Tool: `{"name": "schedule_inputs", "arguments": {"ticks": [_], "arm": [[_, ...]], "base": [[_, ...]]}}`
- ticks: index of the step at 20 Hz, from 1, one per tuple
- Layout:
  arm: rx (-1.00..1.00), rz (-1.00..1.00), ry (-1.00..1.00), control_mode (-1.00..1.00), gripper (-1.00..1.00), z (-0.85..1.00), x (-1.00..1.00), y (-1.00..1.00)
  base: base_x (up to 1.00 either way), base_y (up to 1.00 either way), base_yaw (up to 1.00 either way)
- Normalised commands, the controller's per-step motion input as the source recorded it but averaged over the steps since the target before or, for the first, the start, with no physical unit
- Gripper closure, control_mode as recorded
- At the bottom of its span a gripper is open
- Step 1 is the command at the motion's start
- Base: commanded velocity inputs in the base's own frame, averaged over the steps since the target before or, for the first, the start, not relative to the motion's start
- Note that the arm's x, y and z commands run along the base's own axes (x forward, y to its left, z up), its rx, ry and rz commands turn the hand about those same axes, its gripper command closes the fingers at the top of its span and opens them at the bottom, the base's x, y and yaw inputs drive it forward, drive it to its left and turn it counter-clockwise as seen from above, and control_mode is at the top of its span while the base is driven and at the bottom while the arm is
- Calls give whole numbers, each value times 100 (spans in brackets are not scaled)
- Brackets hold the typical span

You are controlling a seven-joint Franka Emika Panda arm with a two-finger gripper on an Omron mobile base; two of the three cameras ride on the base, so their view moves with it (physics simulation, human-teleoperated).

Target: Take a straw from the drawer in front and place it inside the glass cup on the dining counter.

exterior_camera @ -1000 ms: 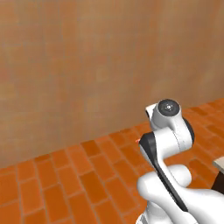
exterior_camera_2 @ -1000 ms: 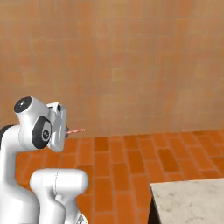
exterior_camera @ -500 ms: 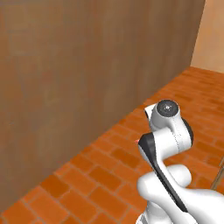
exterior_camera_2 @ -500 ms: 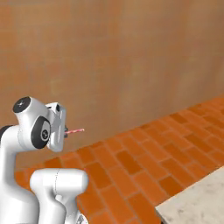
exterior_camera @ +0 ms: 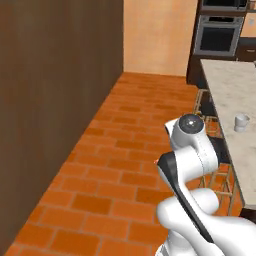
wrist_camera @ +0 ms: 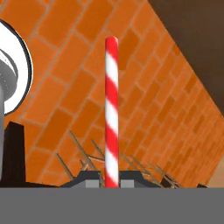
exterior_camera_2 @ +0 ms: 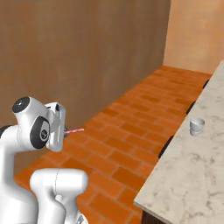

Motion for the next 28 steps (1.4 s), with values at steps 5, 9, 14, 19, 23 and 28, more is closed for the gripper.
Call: {"name": "schedule_inputs", "arguments": {"ticks": [5,9,14,19,23,28], "arm": [[0,0,0,100,100,0,0,0],[0,0,0,100,100,0,0,0],[0,0,0,100,100,0,0,0],[0,0,0,100,100,0,0,0],[0,0,0,100,100,0,0,0],[0,0,0,100,100,0,0,0]], "base": [[98,25,-53],[62,20,-62],[39,23,-68],[37,56,-65],[32,69,-72],[43,69,-76]]}}
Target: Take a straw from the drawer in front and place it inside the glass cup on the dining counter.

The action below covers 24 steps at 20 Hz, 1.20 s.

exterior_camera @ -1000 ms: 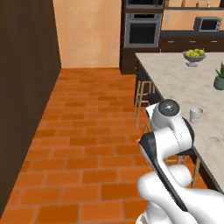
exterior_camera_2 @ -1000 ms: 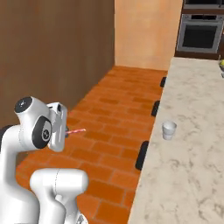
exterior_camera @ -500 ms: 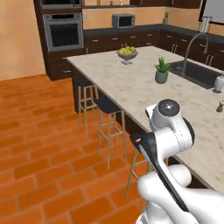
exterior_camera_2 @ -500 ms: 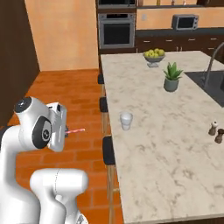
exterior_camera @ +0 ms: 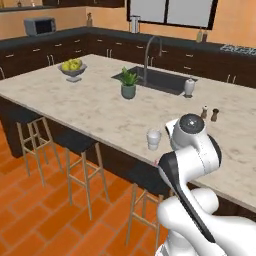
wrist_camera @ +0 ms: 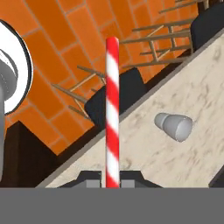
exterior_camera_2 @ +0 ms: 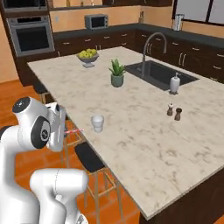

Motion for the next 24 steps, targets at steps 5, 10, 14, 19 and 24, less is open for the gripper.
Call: {"name": "schedule_inputs", "arguments": {"ticks": [5,10,14,19,24], "arm": [[0,0,0,100,100,0,0,0],[0,0,0,100,100,0,0,0],[0,0,0,100,100,0,0,0],[0,-22,-7,-100,100,0,0,3],[1,-26,-5,-100,100,13,0,-9]], "base": [[25,71,-76],[0,76,-76],[0,79,-75],[0,39,-43],[0,0,0]]}}
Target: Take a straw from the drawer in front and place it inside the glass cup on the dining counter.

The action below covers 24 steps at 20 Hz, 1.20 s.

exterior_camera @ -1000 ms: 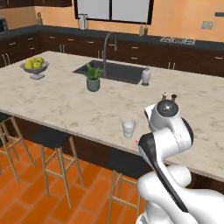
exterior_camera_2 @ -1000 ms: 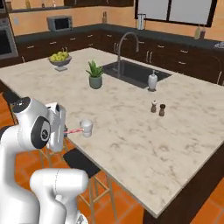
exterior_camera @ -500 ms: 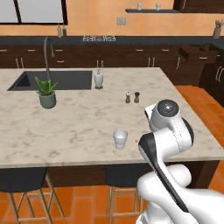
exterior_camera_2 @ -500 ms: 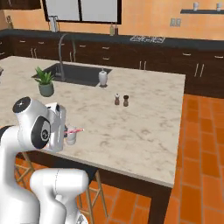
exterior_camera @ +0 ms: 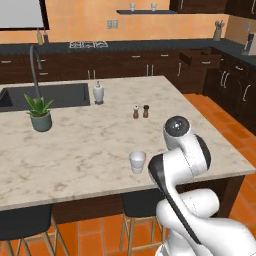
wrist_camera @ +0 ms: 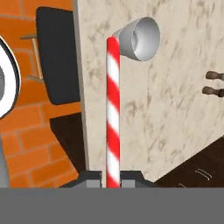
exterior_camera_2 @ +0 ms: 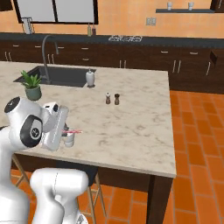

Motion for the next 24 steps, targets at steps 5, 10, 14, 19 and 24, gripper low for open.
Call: {"name": "schedule_inputs", "arguments": {"ticks": [5,10,14,19,24], "arm": [[53,-8,-15,-100,100,32,0,-30],[86,7,-25,-100,100,18,6,-3],[92,32,2,-100,100,23,-4,0],[72,34,2,-100,100,1,-15,0],[42,13,11,-100,100,14,5,8]], "base": [[0,0,0],[0,0,0],[0,0,0],[0,0,0],[0,0,0]]}}
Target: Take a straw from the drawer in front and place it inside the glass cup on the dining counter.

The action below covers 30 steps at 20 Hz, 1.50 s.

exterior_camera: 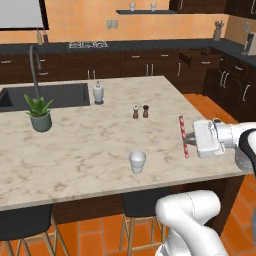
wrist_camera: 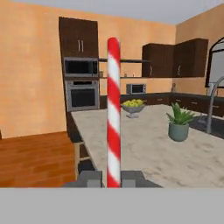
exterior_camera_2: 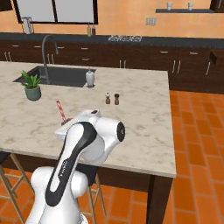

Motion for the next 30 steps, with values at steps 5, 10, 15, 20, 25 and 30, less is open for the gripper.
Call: {"name": "schedule_inputs", "arguments": {"ticks": [5,10,15,20,25,30], "arm": [[30,17,6,-100,100,4,40,36],[1,7,-15,-100,100,0,36,47],[0,1,-31,-100,100,-1,33,0],[5,3,6,-100,100,-2,33,0],[-2,5,25,-100,100,-15,23,1],[-14,2,2,-100,100,-56,42,23]], "base": [[0,0,0],[0,0,0],[0,0,0],[0,0,0],[0,0,0],[0,0,0]]}}
